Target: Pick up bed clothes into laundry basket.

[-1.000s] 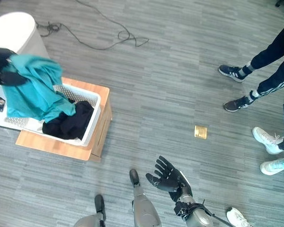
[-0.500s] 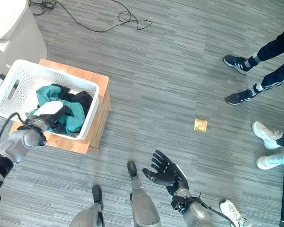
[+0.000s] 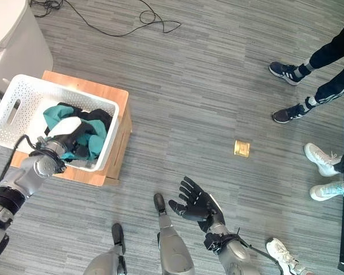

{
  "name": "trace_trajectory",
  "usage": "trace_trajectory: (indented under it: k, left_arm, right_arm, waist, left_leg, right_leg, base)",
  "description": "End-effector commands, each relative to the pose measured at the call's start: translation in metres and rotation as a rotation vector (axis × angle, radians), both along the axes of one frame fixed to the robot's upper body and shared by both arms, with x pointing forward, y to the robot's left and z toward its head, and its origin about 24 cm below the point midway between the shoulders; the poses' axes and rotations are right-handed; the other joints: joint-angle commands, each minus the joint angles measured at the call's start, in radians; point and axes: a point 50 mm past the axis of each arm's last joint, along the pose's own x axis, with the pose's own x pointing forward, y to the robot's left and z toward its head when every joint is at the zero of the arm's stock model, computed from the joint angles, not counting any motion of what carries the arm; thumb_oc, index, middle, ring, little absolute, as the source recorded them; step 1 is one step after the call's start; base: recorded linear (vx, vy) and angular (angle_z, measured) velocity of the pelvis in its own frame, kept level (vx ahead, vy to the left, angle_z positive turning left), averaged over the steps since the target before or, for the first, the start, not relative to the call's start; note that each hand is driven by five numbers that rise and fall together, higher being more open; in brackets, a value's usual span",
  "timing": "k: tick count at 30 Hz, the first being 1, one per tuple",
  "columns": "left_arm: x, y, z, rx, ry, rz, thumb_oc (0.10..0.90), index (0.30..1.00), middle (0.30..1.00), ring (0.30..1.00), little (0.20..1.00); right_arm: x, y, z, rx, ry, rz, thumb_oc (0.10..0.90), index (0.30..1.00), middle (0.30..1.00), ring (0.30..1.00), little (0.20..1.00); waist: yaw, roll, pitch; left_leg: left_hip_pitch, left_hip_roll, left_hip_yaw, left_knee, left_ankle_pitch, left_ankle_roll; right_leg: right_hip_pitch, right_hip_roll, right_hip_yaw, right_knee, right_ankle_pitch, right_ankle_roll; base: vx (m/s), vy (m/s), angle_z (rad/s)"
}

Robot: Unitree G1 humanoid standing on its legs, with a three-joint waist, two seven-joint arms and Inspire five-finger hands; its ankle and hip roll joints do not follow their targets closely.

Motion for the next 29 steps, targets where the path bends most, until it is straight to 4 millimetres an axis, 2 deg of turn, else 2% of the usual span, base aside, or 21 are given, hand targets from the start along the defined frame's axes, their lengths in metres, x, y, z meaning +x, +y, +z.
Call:
trace_trajectory:
  k: [1,3,4,5,8,10,12,13,14,15,16,17,18,19,20,22,23,24,25,26,29]
  left_arm:
    - [0.0,-0.002,0.058,-0.154,-0.221,-0.088,0.8,0.9,0.9,0.9,0.9]
    - [-0.017,0.009,0.07,-0.262,-0.253,-0.123,0.8,0.9,0.9,0.9,0.9]
    - [-0.025,0.016,0.071,-0.258,-0.181,-0.15,0.8,0.9,0.9,0.9,0.9]
    - [-0.037,0.019,0.083,-0.149,-0.095,-0.211,0.8,0.9,0.9,0.9,0.9]
    - [-0.047,0.023,0.089,-0.099,-0.049,-0.234,0.8,0.9,0.9,0.9,0.9]
    - [-0.057,0.032,0.091,-0.262,-0.04,-0.253,0.8,0.9,0.9,0.9,0.9]
    - [-0.065,0.037,0.089,-0.305,-0.031,-0.249,0.8,0.9,0.9,0.9,0.9]
    - [-0.076,0.045,0.082,-0.425,-0.035,-0.251,0.8,0.9,0.9,0.9,0.9]
    - [-0.078,0.046,0.081,-0.427,-0.035,-0.246,0.8,0.9,0.9,0.9,0.9]
    - [-0.085,0.054,0.072,-0.562,-0.074,-0.23,0.8,0.9,0.9,0.9,0.9]
    - [-0.089,0.064,0.055,-0.74,-0.098,-0.19,0.8,0.9,0.9,0.9,0.9]
    - [-0.093,0.071,0.023,-0.984,-0.135,-0.125,0.8,0.9,0.9,0.9,0.9]
    - [-0.093,0.072,0.023,-0.984,-0.136,-0.123,0.8,0.9,0.9,0.9,0.9]
    - [-0.117,0.062,-0.062,-1.366,-0.122,0.079,0.8,0.9,0.9,0.9,0.9]
    - [-0.117,0.062,-0.062,-1.366,-0.122,0.08,0.8,0.9,0.9,0.9,0.9]
    - [-0.137,0.052,-0.107,-1.554,-0.078,0.217,0.8,0.9,0.9,0.9,0.9]
    - [-0.156,0.038,-0.143,-1.681,-0.005,0.338,0.8,0.9,0.9,0.9,0.9]
    - [-0.156,0.038,-0.143,-1.681,-0.004,0.339,0.8,0.9,0.9,0.9,0.9]
    - [-0.172,0.027,-0.168,-1.747,0.076,0.41,0.8,0.9,0.9,0.9,0.9]
    - [-0.172,0.027,-0.168,-1.748,0.077,0.41,0.8,0.9,0.9,0.9,0.9]
    - [-0.183,0.008,-0.19,-1.855,0.152,0.466,0.8,0.9,0.9,0.9,0.9]
  right_arm:
    - [-0.002,-0.013,0.022,-0.019,-0.127,-0.005,0.8,0.9,0.9,0.9,0.9]
    - [-0.005,-0.017,0.021,-0.024,-0.117,-0.01,0.8,0.9,0.9,0.9,0.9]
    - [-0.007,-0.021,0.02,-0.037,-0.105,-0.011,0.8,0.9,0.9,0.9,0.9]
    - [-0.011,-0.025,0.019,-0.045,-0.096,-0.008,0.8,0.9,0.9,0.9,0.9]
    - [-0.013,-0.024,0.017,-0.044,-0.086,0.01,0.8,0.9,0.9,0.9,0.9]
    - [-0.016,-0.025,0.017,-0.039,-0.085,0.011,0.8,0.9,0.9,0.9,0.9]
    - [-0.016,-0.026,0.017,-0.045,-0.085,0.014,0.8,0.9,0.9,0.9,0.9]
    - [-0.018,-0.028,0.017,-0.042,-0.088,-0.004,0.8,0.9,0.9,0.9,0.9]
    - [-0.017,-0.028,0.017,-0.044,-0.088,0.001,0.8,0.9,0.9,0.9,0.9]
    - [-0.016,-0.026,0.019,-0.039,-0.098,0.001,0.8,0.9,0.9,0.9,0.9]
    - [-0.016,-0.026,0.019,-0.034,-0.105,-0.01,0.8,0.9,0.9,0.9,0.9]
    - [-0.015,-0.026,0.019,-0.031,-0.109,-0.03,0.8,0.9,0.9,0.9,0.9]
    - [-0.015,-0.026,0.019,-0.032,-0.11,-0.029,0.8,0.9,0.9,0.9,0.9]
    - [-0.015,-0.03,0.019,-0.036,-0.123,-0.125,0.8,0.9,0.9,0.9,0.9]
    - [-0.015,-0.03,0.019,-0.036,-0.123,-0.124,0.8,0.9,0.9,0.9,0.9]
    - [-0.014,-0.035,0.015,-0.035,-0.113,-0.189,0.8,0.9,0.9,0.9,0.9]
    - [-0.015,-0.037,0.013,-0.05,-0.099,-0.214,0.8,0.9,0.9,0.9,0.9]
    - [-0.015,-0.037,0.013,-0.051,-0.098,-0.213,0.8,0.9,0.9,0.9,0.9]
    - [-0.019,-0.038,0.012,-0.048,-0.087,-0.237,0.8,0.9,0.9,0.9,0.9]
    - [-0.019,-0.038,0.012,-0.049,-0.087,-0.237,0.8,0.9,0.9,0.9,0.9]
    - [-0.027,-0.033,0.005,-0.019,-0.063,-0.267,0.8,0.9,0.9,0.9,0.9]
  waist:
    - [0.001,0.047,-0.07]
    - [0.009,0.059,-0.086]
    - [0.011,0.069,-0.098]
    - [0.012,0.076,-0.106]
    - [0.017,0.081,-0.121]
    - [0.033,0.085,-0.136]
    - [0.03,0.089,-0.142]
    - [0.05,0.091,-0.155]
    - [0.044,0.091,-0.155]
    - [0.047,0.091,-0.161]
    - [0.052,0.089,-0.169]
    - [0.06,0.085,-0.175]
    - [0.059,0.086,-0.176]
    - [0.068,0.081,-0.195]
    - [0.068,0.081,-0.198]
    - [0.075,0.08,-0.216]
    - [0.083,0.077,-0.23]
    - [0.082,0.078,-0.23]
    - [0.089,0.075,-0.242]
    - [0.088,0.076,-0.242]
    - [0.099,0.068,-0.252]
  left_leg:
    - [-0.068,-0.03,-0.015,0.0,0.027,0.041]
    - [-0.057,-0.031,-0.017,0.0,0.025,0.04]
    - [-0.053,-0.032,-0.019,0.0,0.024,0.038]
    - [-0.038,-0.032,-0.023,0.0,0.02,0.037]
    - [-0.032,-0.033,-0.023,0.0,0.02,0.035]
    - [-0.021,-0.034,-0.029,0.0,0.021,0.033]
    - [-0.017,-0.034,-0.033,0.0,0.021,0.033]
    - [-0.008,-0.036,-0.039,0.0,0.021,0.034]
    - [-0.007,-0.036,-0.039,0.0,0.02,0.034]
    - [0.0,-0.037,-0.043,0.0,0.019,0.035]
    - [0.007,-0.037,-0.047,0.0,0.018,0.035]
    - [0.016,-0.037,-0.052,0.0,0.015,0.038]
    - [0.013,-0.037,-0.052,0.0,0.017,0.037]
    - [0.034,-0.04,-0.065,0.0,0.007,0.045]
    - [0.03,-0.04,-0.064,0.0,0.009,0.045]
    - [0.042,-0.041,-0.067,0.0,0.005,0.05]
    - [0.054,-0.043,-0.073,0.002,0.0,0.056]
    - [0.055,-0.043,-0.073,0.002,0.0,0.056]
    - [0.061,-0.043,-0.081,0.01,-0.004,0.06]
    - [0.061,-0.044,-0.081,0.01,-0.004,0.06]
    - [0.072,-0.045,-0.099,0.021,-0.01,0.068]
  right_leg:
    - [0.064,-0.05,-0.036,0.072,-0.179,0.1]
    - [0.077,-0.052,-0.043,0.069,-0.182,0.099]
    - [0.084,-0.054,-0.048,0.067,-0.182,0.101]
    - [0.1,-0.057,-0.054,0.065,-0.185,0.103]
    - [0.108,-0.058,-0.058,0.063,-0.185,0.106]
    - [0.123,-0.061,-0.066,0.063,-0.189,0.108]
    - [0.127,-0.062,-0.071,0.064,-0.191,0.107]
    - [0.14,-0.064,-0.074,0.068,-0.197,0.105]
    - [0.141,-0.064,-0.074,0.068,-0.197,0.105]
    - [0.149,-0.066,-0.079,0.072,-0.203,0.103]
    - [0.155,-0.067,-0.083,0.076,-0.209,0.1]
    - [0.165,-0.069,-0.087,0.084,-0.22,0.096]
    - [0.162,-0.068,-0.086,0.084,-0.218,0.096]
    - [0.184,-0.068,-0.094,0.101,-0.241,0.081]
    - [0.18,-0.068,-0.093,0.1,-0.238,0.081]
    - [0.192,-0.066,-0.09,0.107,-0.247,0.071]
    - [0.206,-0.064,-0.095,0.115,-0.257,0.063]
    - [0.207,-0.064,-0.095,0.115,-0.257,0.063]
    - [0.216,-0.062,-0.102,0.125,-0.269,0.059]
    - [0.217,-0.062,-0.103,0.126,-0.269,0.059]
    - [0.228,-0.061,-0.114,0.155,-0.286,0.057]
  base:
    - [0.03,-0.004,0.02]
    - [0.04,-0.011,0.04]
    - [0.05,-0.004,0.01]
    - [0.03,-0.001,0.03]
    - [0.04,-0.01,0.13]
    - [0.02,-0.02,0.11]
    - [0.02,-0.018,0.04]
    - [0.0,0.0,0.0]
    - [0.03,-0.019,0.03]
    - [0.02,-0.014,0.07]
    - [0.04,-0.02,0.12]
    - [0.02,-0.016,0.17]
    - [0.05,-0.006,0.21]
    - [0.03,-0.003,0.23]
    - [0.04,0.0,0.22]
    - [0.04,-0.005,0.12]
    - [0.04,-0.012,0.0]
    - [0.03,-0.032,0.01]
    - [0.0,0.0,0.0]
    - [0.02,-0.035,0.1]
    - [0.01,-0.031,0.13]
